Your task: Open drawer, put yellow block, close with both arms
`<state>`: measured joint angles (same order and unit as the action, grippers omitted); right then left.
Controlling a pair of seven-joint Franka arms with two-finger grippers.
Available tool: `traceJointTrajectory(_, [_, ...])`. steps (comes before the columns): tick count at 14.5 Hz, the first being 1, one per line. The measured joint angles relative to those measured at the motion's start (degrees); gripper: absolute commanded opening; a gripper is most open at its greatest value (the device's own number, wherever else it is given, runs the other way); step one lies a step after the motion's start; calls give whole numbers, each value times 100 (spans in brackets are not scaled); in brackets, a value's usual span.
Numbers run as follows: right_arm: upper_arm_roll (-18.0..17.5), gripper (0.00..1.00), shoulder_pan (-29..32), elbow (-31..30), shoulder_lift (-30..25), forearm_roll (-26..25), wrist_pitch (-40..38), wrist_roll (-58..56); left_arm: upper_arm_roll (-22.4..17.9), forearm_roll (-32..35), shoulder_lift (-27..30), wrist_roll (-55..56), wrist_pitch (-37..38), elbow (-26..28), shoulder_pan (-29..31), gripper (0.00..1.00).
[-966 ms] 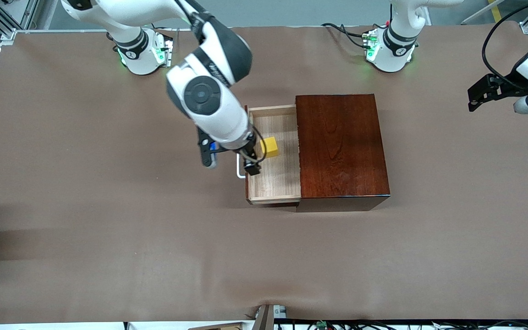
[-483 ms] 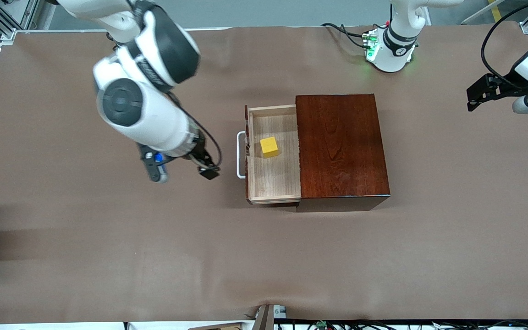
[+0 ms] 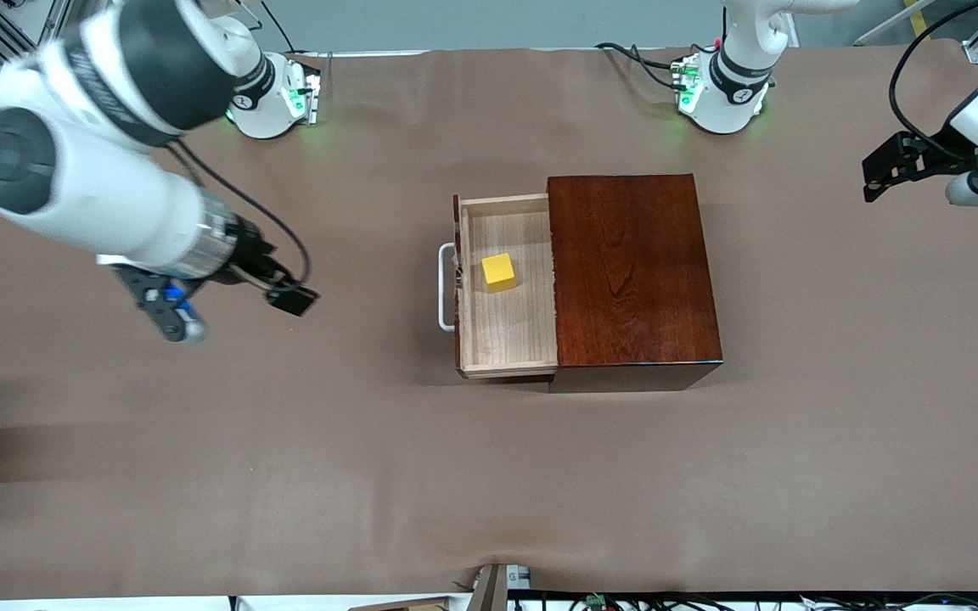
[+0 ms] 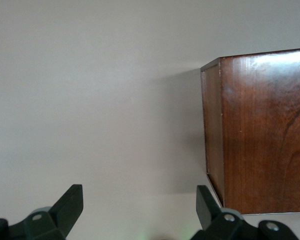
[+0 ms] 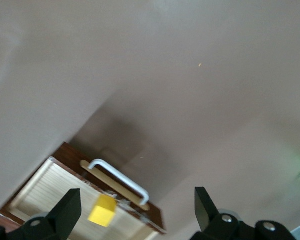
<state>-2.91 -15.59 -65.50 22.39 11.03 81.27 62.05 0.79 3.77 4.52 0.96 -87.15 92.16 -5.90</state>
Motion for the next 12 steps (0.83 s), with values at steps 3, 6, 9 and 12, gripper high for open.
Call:
traceJointTrajectory(3, [2,100,467,2,-230,0,-324,-1203,149,-4,0,0,2,6,-8,100])
traceJointTrajectory(6, [4,100,776,3,-463,-42,-632,-2434,520,-30,-13,210,1,38,-11,100])
traceJointTrajectory(9, [4,100,913,1,-642,-130,-917,-3118,1236,-39,-168,1046,-47,22,-38,100])
traceJointTrajectory(12, [2,100,1041,-3,-812,-274,-1131,-4021,1917,-39,-573,2074,-187,-150,-89,100])
